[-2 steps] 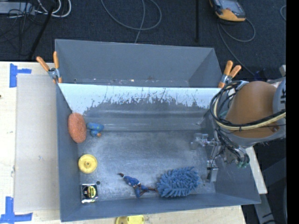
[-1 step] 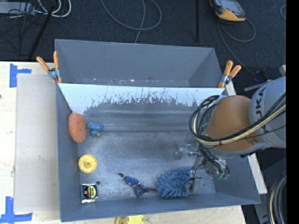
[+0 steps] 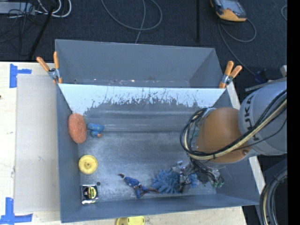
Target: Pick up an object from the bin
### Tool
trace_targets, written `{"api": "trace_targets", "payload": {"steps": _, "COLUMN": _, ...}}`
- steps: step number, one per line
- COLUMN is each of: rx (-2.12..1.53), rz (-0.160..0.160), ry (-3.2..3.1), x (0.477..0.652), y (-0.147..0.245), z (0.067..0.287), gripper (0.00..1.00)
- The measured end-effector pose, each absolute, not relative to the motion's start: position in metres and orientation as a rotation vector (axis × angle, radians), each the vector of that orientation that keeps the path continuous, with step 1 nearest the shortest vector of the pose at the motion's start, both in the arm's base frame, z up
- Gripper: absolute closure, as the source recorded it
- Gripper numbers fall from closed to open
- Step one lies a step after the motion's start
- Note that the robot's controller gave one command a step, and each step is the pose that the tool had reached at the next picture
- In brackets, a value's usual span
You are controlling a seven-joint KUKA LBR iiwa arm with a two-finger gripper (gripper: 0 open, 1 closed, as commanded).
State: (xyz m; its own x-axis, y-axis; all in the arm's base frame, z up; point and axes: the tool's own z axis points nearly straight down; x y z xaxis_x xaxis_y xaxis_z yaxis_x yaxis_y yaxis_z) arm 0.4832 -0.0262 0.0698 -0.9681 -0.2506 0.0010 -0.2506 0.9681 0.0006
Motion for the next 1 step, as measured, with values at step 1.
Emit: {"api": "trace_targets", "payload": {"steps": 1, "rx": 0.399, "rz": -0.001, "ry": -3.115, "x": 0.4832, "y": -0.0262, "z": 0.0698, "gripper": 1.00}}
